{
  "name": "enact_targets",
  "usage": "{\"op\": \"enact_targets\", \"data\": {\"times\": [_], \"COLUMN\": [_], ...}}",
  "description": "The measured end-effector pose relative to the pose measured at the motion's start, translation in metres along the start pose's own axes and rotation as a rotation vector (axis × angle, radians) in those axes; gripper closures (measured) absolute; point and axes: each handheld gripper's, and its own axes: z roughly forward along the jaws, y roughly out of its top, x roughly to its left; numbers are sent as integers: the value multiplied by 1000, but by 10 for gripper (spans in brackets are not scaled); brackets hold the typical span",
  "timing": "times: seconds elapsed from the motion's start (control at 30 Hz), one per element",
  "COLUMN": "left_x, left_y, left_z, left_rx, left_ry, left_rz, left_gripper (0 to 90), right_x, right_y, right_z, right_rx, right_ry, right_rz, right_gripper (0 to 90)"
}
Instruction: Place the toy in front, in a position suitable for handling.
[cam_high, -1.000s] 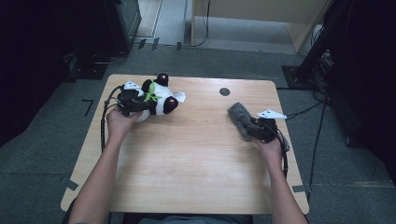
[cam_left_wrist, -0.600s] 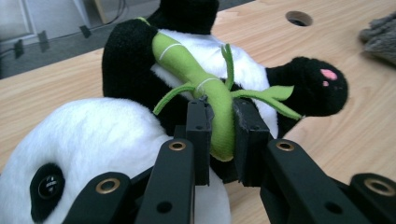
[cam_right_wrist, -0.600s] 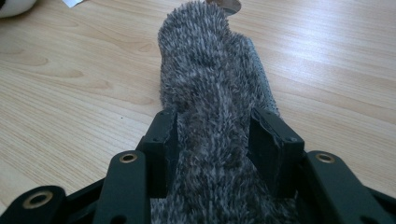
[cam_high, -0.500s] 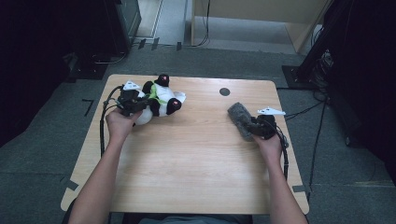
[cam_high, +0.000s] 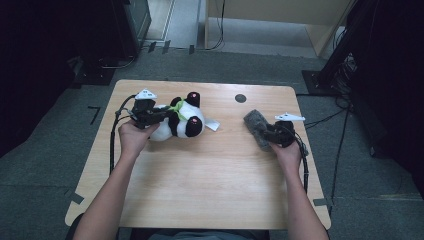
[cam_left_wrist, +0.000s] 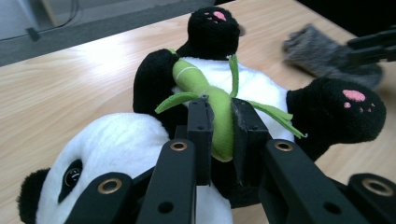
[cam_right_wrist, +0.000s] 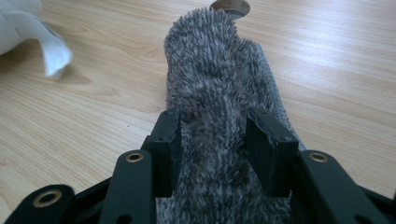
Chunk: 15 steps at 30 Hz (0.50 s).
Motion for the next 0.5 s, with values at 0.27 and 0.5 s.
{"op": "enact_targets", "data": {"times": [0.27, 0.5], "left_x": [-31, -56], "left_y": [-1, -9], "left_z": [-2, -5], "left_rx": [5, 13], "left_ry": [-52, -99], "left_rz": [24, 34], "left_gripper": [798, 798], "right_x": [-2, -3], "right_y": [2, 3], "right_z": [4, 10], "right_rx": [7, 16], "right_ry": [-5, -4], "right_rz": [-6, -8], "right_gripper": [572, 584]}}
